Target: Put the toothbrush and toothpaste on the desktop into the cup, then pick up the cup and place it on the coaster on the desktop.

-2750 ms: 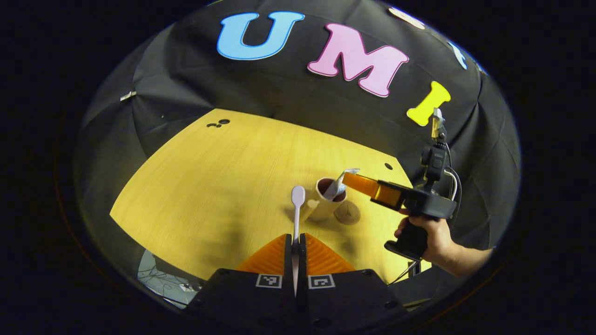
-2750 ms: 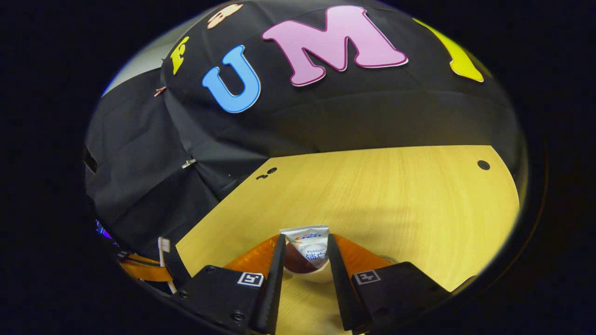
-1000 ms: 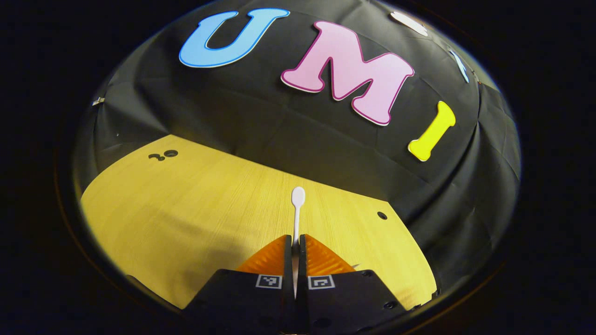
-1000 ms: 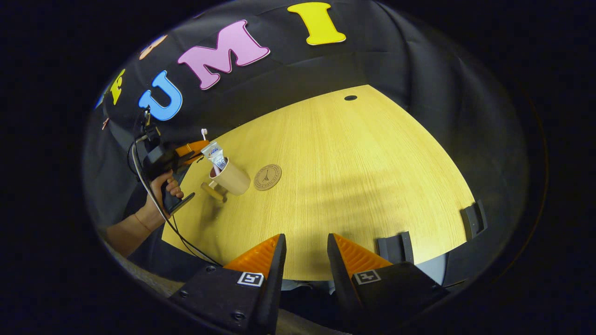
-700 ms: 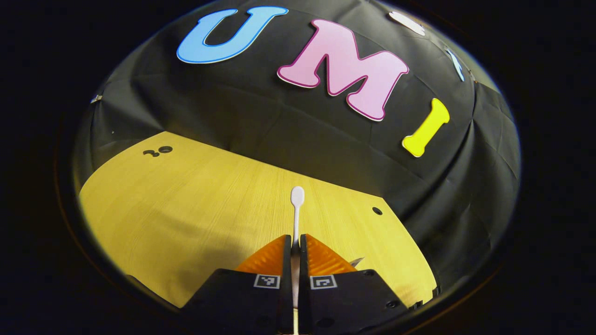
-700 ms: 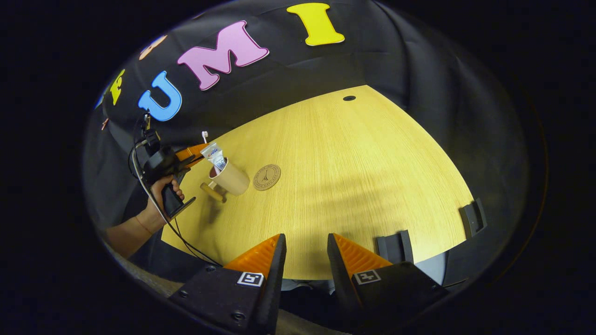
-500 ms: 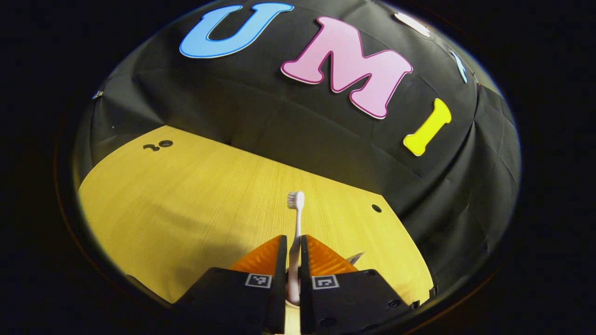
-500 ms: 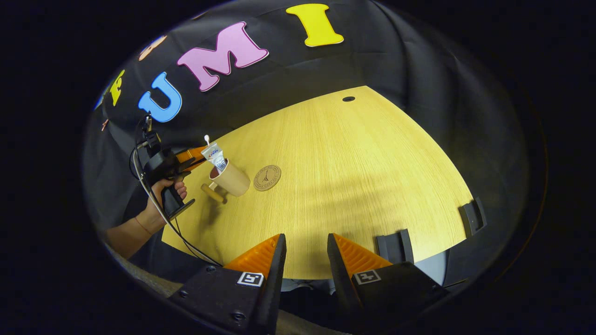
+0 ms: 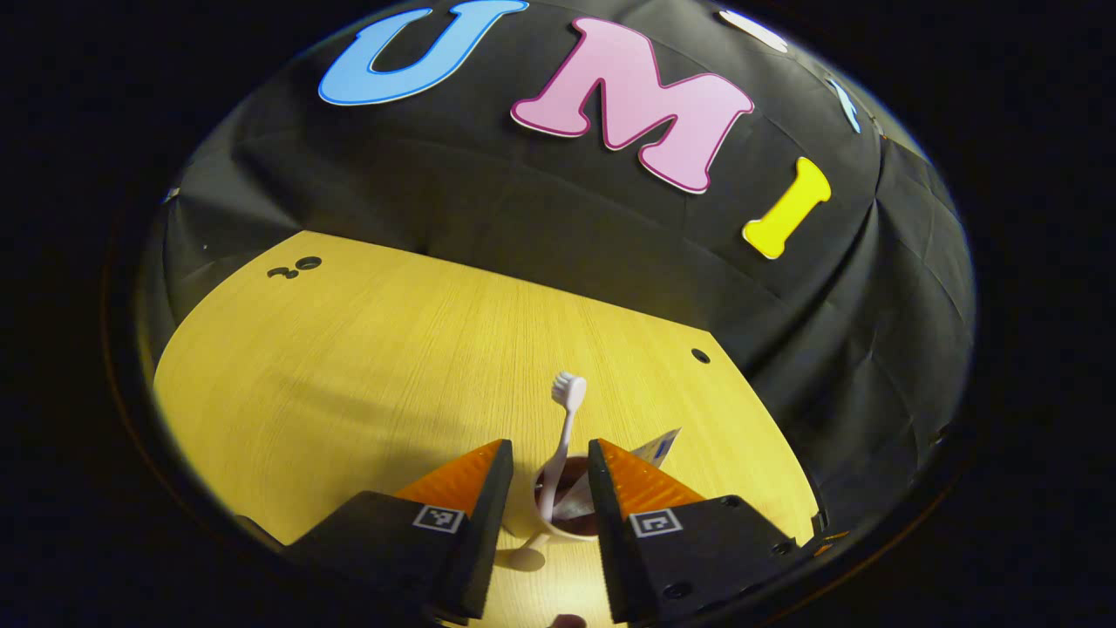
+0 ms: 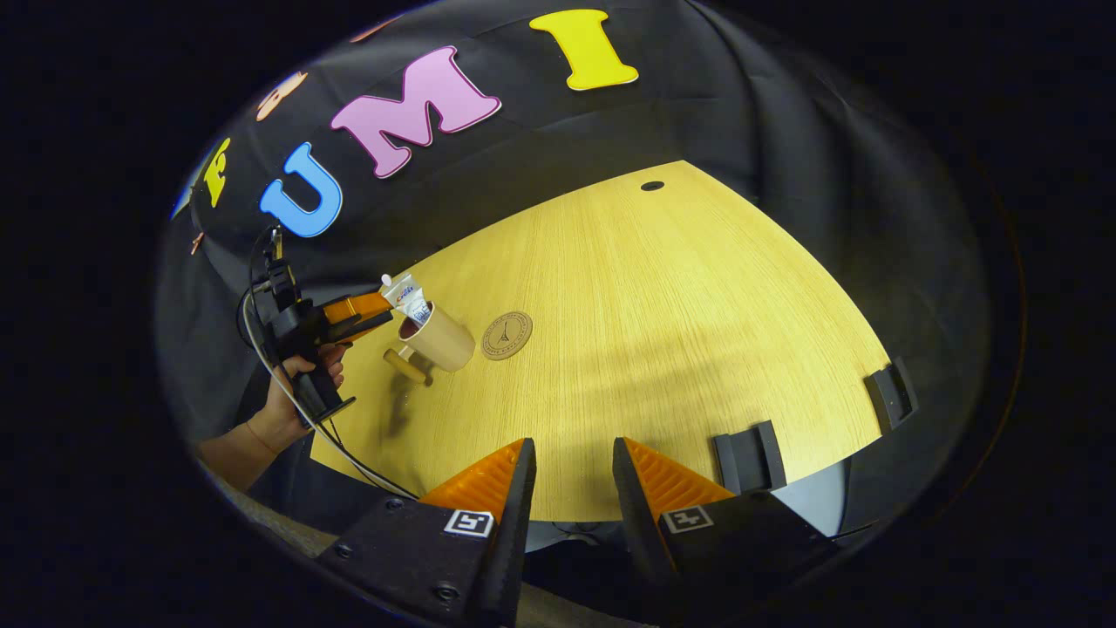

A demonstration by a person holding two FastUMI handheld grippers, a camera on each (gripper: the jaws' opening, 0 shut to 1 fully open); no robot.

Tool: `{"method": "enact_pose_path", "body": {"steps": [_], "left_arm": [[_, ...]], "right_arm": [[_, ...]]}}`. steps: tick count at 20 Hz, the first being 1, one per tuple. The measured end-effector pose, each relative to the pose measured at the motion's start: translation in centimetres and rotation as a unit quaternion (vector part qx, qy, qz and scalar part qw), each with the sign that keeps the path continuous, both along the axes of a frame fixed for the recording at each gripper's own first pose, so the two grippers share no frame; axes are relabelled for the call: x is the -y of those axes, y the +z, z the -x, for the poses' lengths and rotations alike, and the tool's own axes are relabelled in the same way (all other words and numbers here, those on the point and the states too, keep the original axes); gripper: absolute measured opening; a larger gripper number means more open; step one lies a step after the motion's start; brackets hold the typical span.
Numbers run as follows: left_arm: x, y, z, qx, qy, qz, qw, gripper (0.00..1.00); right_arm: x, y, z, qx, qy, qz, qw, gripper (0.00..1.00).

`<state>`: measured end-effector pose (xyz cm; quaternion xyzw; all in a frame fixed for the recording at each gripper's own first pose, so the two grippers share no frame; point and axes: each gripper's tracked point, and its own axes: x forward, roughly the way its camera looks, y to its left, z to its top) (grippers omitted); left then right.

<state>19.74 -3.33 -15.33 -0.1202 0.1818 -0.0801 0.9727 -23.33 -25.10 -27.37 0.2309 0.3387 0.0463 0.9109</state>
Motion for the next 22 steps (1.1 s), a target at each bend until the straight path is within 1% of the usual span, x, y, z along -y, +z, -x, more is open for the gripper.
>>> {"method": "enact_pose_path", "body": {"steps": [1,2,3,4,7,9,11,12,14,17,19,22], "left_arm": [[0.0,-0.3,0.6,-0.011,-0.008,-0.005,1.0,0.58],[0.0,-0.6,1.4,-0.022,-0.014,-0.012,1.0,0.73],[-0.2,-1.0,2.0,-0.034,-0.019,-0.021,0.999,0.66],[-0.4,-1.3,2.7,-0.043,-0.025,-0.029,0.998,0.7],[-0.7,-3.1,5.1,-0.089,-0.056,-0.067,0.992,0.71],[-0.2,-4.4,5.9,-0.12,-0.088,-0.097,0.984,0.71],[-0.3,-6.0,6.6,-0.153,-0.113,-0.131,0.973,0.71],[-0.5,-6.5,6.5,-0.166,-0.119,-0.147,0.968,0.71],[-0.6,-7.2,5.9,-0.187,-0.122,-0.166,0.96,0.71],[-0.4,-8.3,4.4,-0.202,-0.123,-0.172,0.956,0.71],[-0.3,-8.5,3.6,-0.211,-0.127,-0.183,0.952,0.71],[0.1,-9.1,3.0,-0.226,-0.135,-0.2,0.944,0.71]], "right_arm": [[0.0,-0.1,-0.1,-0.002,-0.003,-0.005,1.0,0.55],[0.0,-0.3,-0.2,-0.004,-0.006,-0.01,1.0,0.54],[0.0,-0.5,-0.3,-0.005,-0.009,-0.015,1.0,0.55],[-0.2,-0.7,-0.5,-0.007,-0.012,-0.02,1.0,0.55],[-0.8,-1.1,-1.0,-0.008,-0.013,-0.026,1.0,0.55],[-1.1,-1.2,-1.2,-0.008,-0.012,-0.028,1.0,0.55],[-1.5,-1.4,-1.4,-0.009,-0.014,-0.03,0.999,0.55],[-0.6,-1.5,0.0,-0.014,-0.017,-0.028,0.999,0.55],[-0.1,-3.0,0.5,-0.044,-0.03,-0.019,0.998,0.55],[0.0,-4.4,1.1,-0.082,-0.04,-0.008,0.996,0.55],[-0.1,-5.2,1.7,-0.106,-0.038,0.002,0.994,0.55],[-0.5,-5.6,1.7,-0.113,-0.028,0.007,0.993,0.55]]}}
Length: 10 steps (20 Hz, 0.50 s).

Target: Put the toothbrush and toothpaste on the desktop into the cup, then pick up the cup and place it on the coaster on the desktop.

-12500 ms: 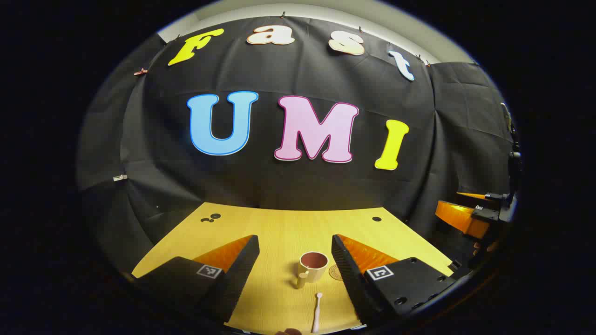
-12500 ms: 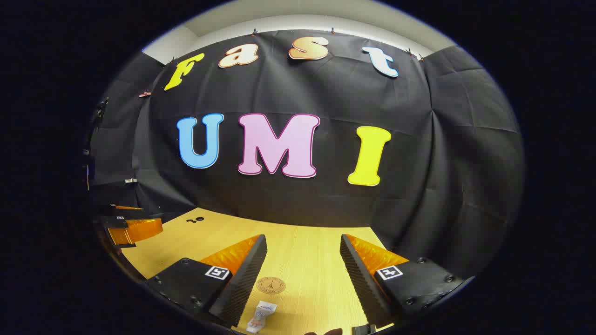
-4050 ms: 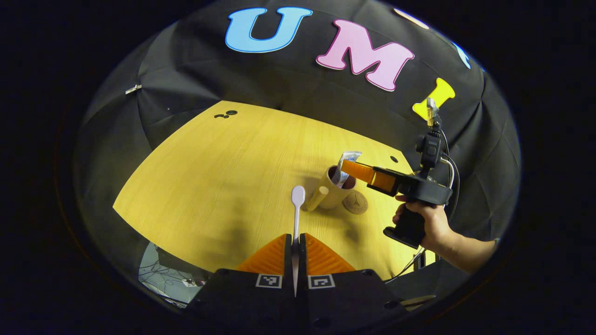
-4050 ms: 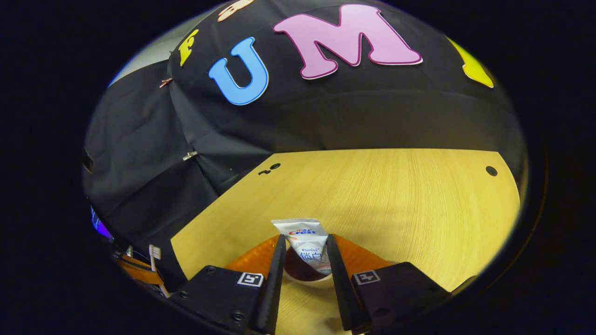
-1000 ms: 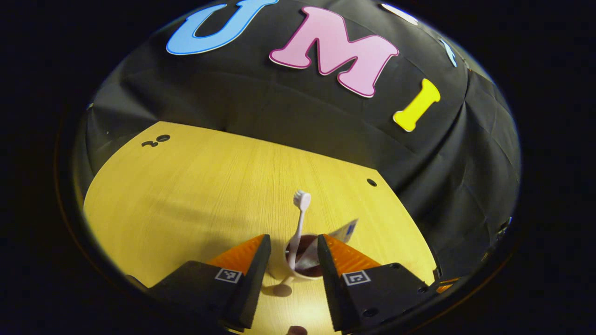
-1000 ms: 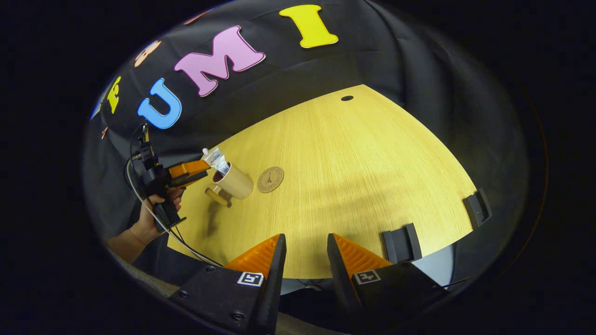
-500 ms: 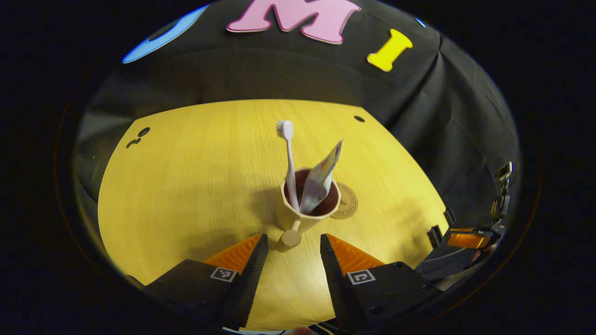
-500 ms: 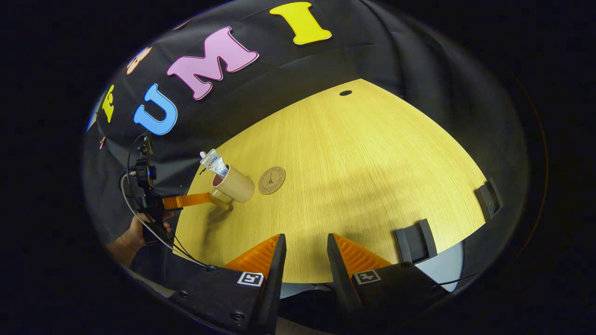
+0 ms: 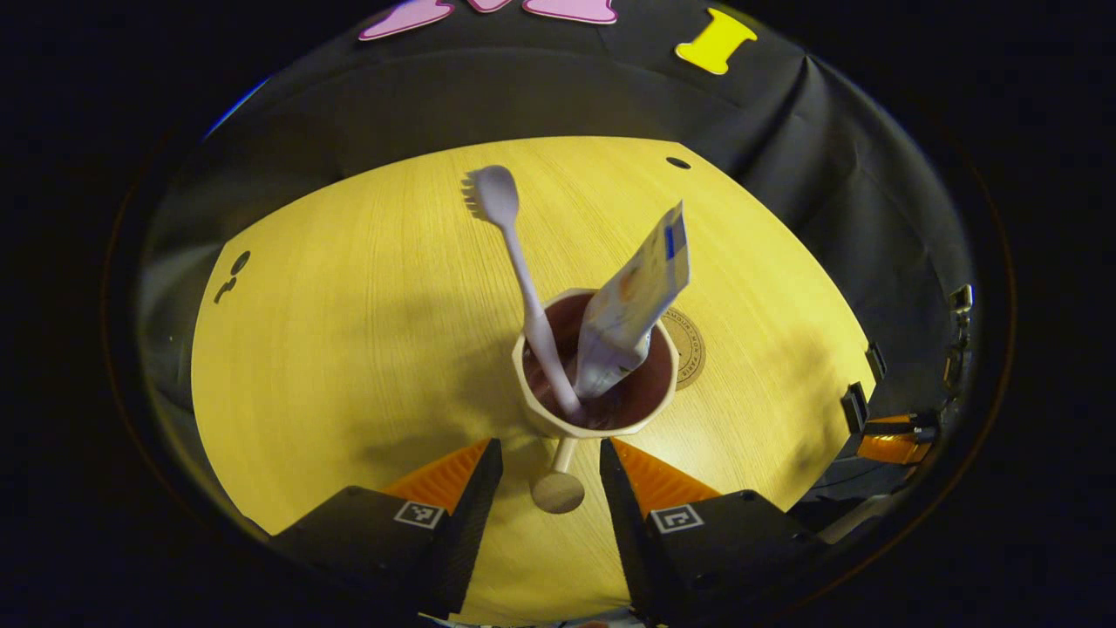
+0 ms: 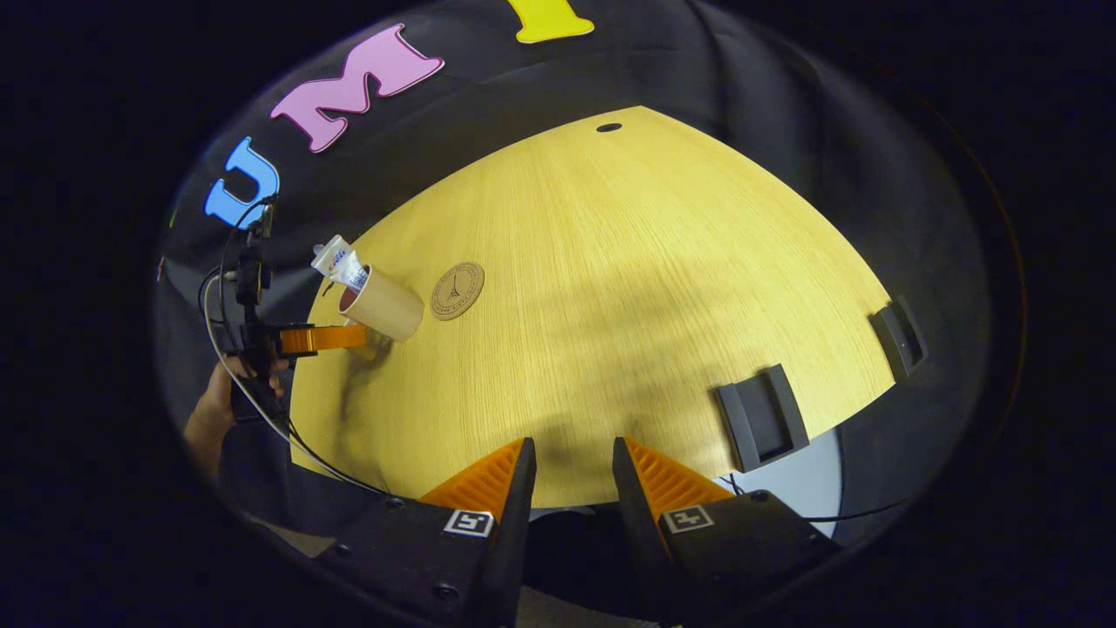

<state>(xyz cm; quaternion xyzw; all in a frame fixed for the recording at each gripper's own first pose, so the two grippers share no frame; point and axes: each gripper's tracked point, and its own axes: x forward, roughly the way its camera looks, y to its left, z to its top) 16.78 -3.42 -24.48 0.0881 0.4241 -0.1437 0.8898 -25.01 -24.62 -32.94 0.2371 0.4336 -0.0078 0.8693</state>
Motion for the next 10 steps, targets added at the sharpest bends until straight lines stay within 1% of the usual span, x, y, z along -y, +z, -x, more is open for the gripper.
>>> {"method": "enact_pose_path", "body": {"steps": [3,4,5,6,9,10], "left_arm": [[0.2,-0.7,-0.2,-0.017,-0.008,-0.008,1.0,0.71],[0.2,-0.8,-0.3,-0.024,-0.008,-0.01,1.0,0.77],[0.4,-1.2,-0.4,-0.031,-0.01,-0.013,0.999,0.67],[0.6,-1.5,-0.5,-0.035,-0.012,-0.013,0.999,0.66],[1.0,-2.0,-0.7,-0.045,-0.016,-0.016,0.999,0.55],[1.0,-2.2,-0.7,-0.048,-0.016,-0.018,0.999,0.54]], "right_arm": [[-0.4,-0.4,0.1,-0.005,0.007,0.001,1.0,0.55],[-0.5,-0.5,0.1,-0.008,0.008,-0.002,1.0,0.55],[-0.6,-0.6,0.2,-0.01,0.007,-0.005,1.0,0.55],[-0.6,-0.7,0.2,-0.012,0.006,-0.006,1.0,0.55],[-0.2,-0.8,0.3,-0.012,-0.006,-0.012,1.0,0.55],[0.1,-0.8,0.4,-0.012,-0.01,-0.013,1.0,0.55]]}}
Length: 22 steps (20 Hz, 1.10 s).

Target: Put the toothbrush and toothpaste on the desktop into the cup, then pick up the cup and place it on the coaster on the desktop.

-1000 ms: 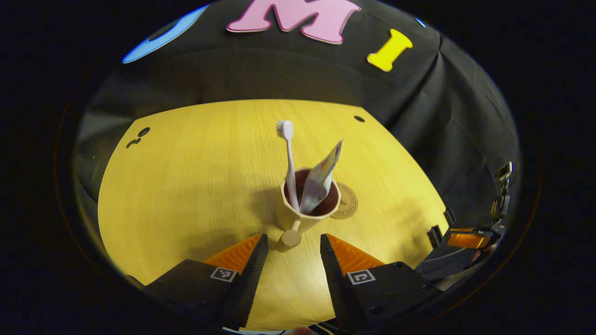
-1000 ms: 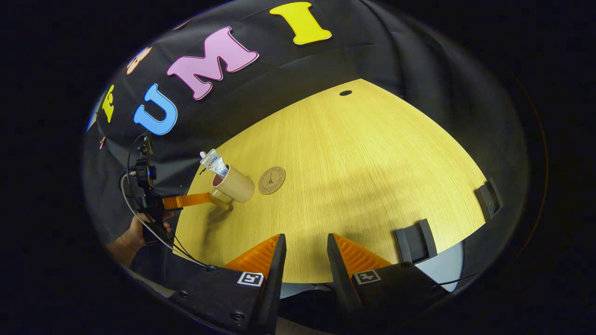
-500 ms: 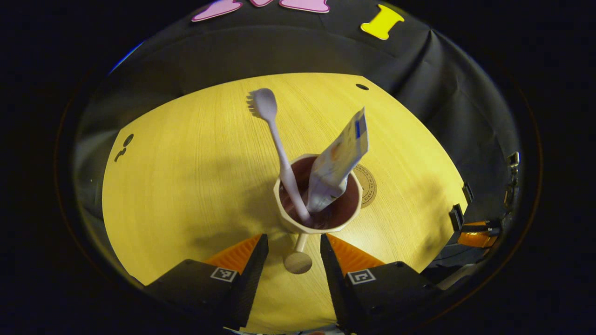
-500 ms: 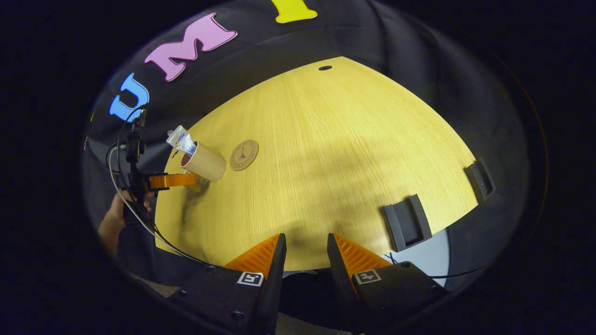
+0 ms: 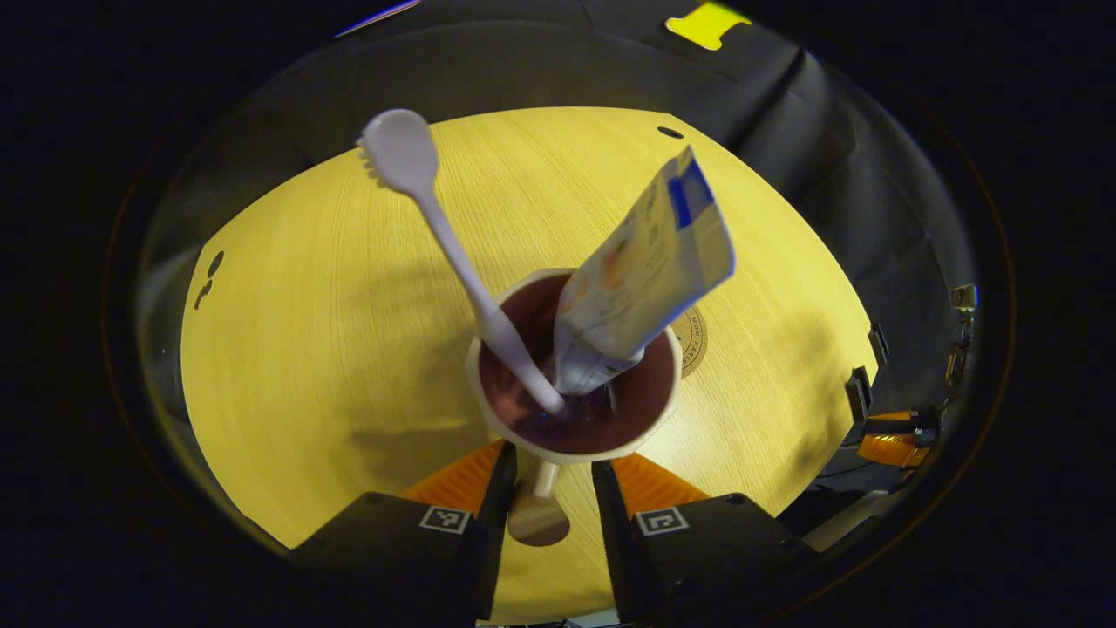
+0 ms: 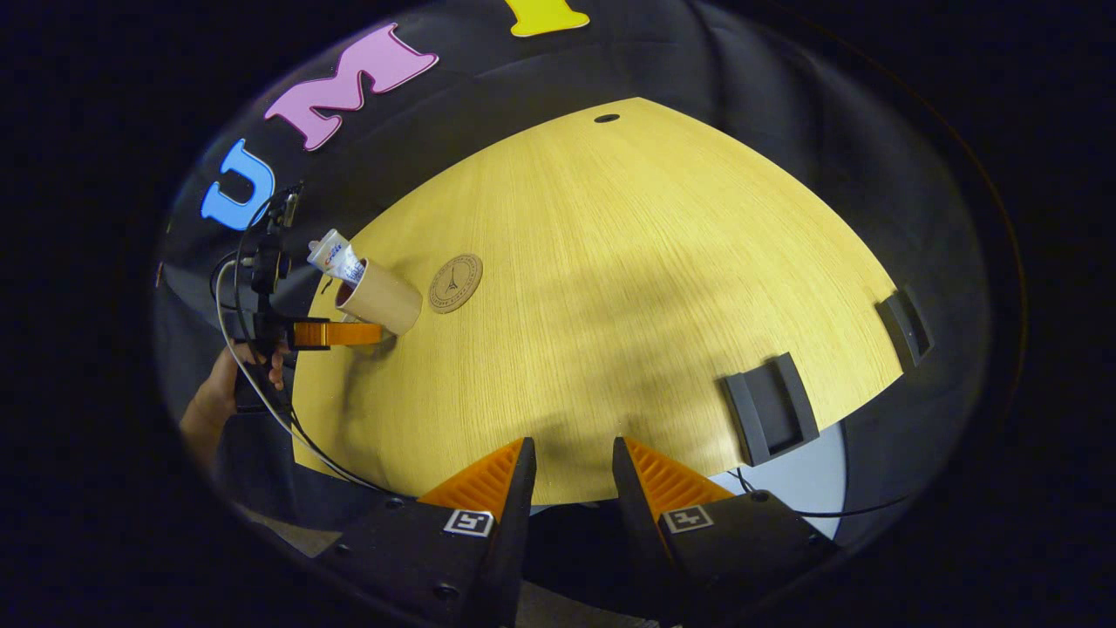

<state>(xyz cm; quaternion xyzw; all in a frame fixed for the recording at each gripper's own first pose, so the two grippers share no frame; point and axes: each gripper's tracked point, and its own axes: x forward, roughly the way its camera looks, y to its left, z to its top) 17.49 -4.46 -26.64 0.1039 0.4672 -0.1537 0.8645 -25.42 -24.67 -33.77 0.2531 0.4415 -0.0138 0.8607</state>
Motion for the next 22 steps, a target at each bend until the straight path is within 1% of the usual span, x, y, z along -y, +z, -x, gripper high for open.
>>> {"method": "enact_pose_path", "body": {"steps": [1,2,3,5,6,7,9,10,12,13,14,17,22], "left_arm": [[0.0,-0.1,-0.1,-0.003,0.001,-0.005,1.0,0.49],[0.0,-0.3,-0.1,-0.008,0.003,-0.009,1.0,0.49],[0.0,-0.5,-0.3,-0.007,0.0,-0.012,1.0,0.31],[0.0,-0.4,-0.5,-0.004,-0.007,-0.021,1.0,0.38],[0.0,-0.3,-0.7,0.001,-0.007,-0.02,1.0,0.28],[0.1,-0.3,-0.8,0.005,-0.005,-0.016,1.0,0.31],[-0.1,-0.2,-0.9,0.015,0.004,-0.009,1.0,0.29],[-0.3,-0.2,-1.0,0.021,0.01,-0.009,1.0,0.34],[-0.8,0.1,-0.7,0.028,0.014,-0.008,0.999,0.23],[-0.8,0.3,-0.6,0.032,0.013,-0.006,0.999,0.33],[-0.8,0.6,-0.5,0.034,0.012,-0.007,0.999,0.28],[-0.3,1.4,0.0,0.038,0.001,-0.009,0.999,0.28],[3.9,1.9,0.0,0.034,-0.028,-0.002,0.999,0.28]], "right_arm": [[0.2,0.0,0.1,-0.001,-0.005,-0.001,1.0,0.55],[0.4,-0.2,0.2,-0.001,-0.009,-0.003,1.0,0.55],[0.5,-0.2,0.2,-0.001,-0.012,-0.005,1.0,0.55],[0.7,-0.4,0.4,-0.002,-0.018,-0.008,1.0,0.55],[0.8,-0.4,0.4,-0.002,-0.021,-0.009,1.0,0.55],[0.8,-0.4,0.5,-0.002,-0.023,-0.01,1.0,0.55],[0.9,-0.3,0.4,-0.001,-0.026,-0.01,1.0,0.55],[1.0,-0.3,0.3,0.0,-0.026,-0.01,1.0,0.55],[0.9,-0.2,0.2,0.0,-0.025,-0.01,1.0,0.55],[0.8,-0.2,0.1,0.0,-0.023,-0.011,1.0,0.55],[0.8,-0.2,0.0,0.0,-0.022,-0.011,1.0,0.55],[0.9,-0.3,-0.3,0.0,-0.016,-0.01,1.0,0.55],[1.5,-0.2,-0.2,0.0,-0.019,-0.012,1.0,0.55]]}}
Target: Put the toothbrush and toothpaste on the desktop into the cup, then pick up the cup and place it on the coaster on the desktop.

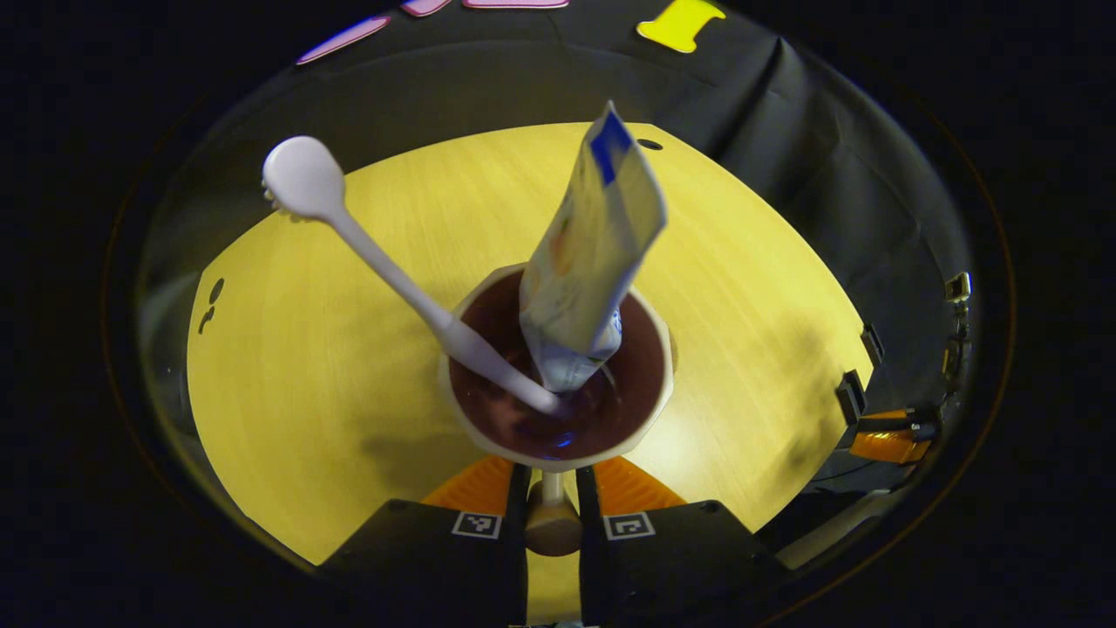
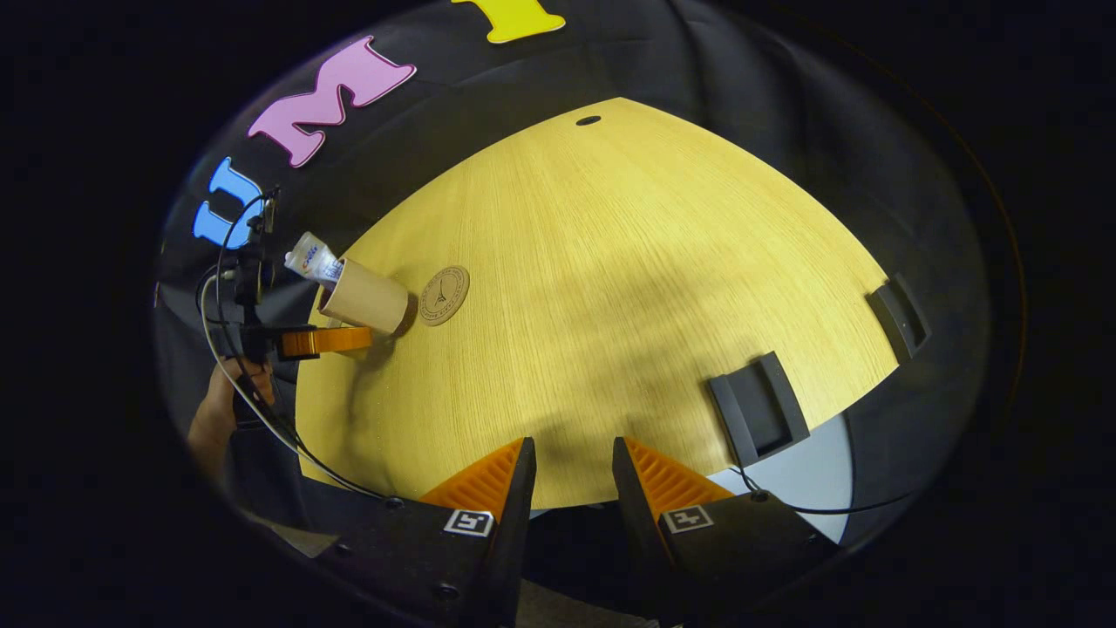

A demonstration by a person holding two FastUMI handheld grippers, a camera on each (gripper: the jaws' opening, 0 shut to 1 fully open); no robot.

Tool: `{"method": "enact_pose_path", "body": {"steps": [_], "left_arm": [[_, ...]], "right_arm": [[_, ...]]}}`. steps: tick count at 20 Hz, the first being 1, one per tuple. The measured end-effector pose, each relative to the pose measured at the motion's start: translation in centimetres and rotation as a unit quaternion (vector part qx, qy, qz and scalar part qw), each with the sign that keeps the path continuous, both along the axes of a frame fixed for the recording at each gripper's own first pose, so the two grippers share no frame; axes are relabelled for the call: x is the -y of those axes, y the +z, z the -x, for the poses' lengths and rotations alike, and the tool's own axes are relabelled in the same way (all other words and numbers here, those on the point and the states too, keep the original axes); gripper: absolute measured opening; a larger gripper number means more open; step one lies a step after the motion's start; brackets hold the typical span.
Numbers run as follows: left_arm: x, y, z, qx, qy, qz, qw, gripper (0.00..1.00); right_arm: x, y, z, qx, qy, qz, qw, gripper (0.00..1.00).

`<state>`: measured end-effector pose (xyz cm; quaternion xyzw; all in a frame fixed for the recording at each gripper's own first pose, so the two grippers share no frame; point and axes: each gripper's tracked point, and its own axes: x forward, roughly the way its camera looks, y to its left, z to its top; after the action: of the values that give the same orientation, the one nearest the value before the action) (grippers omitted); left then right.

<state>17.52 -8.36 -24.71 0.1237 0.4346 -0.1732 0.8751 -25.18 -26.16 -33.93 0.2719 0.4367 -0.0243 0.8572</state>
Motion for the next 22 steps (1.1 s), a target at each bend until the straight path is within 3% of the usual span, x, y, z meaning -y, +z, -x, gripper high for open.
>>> {"method": "enact_pose_path", "body": {"steps": [12,22], "left_arm": [[5.8,-1.2,-1.8,-0.006,-0.043,-0.037,0.998,0.28],[5.8,-1.8,-1.9,-0.013,-0.055,-0.05,0.997,0.31]], "right_arm": [[3.7,-0.8,1.6,-0.007,-0.049,-0.02,0.999,0.55],[3.5,-1.0,1.6,-0.014,-0.042,-0.03,0.999,0.55]]}}
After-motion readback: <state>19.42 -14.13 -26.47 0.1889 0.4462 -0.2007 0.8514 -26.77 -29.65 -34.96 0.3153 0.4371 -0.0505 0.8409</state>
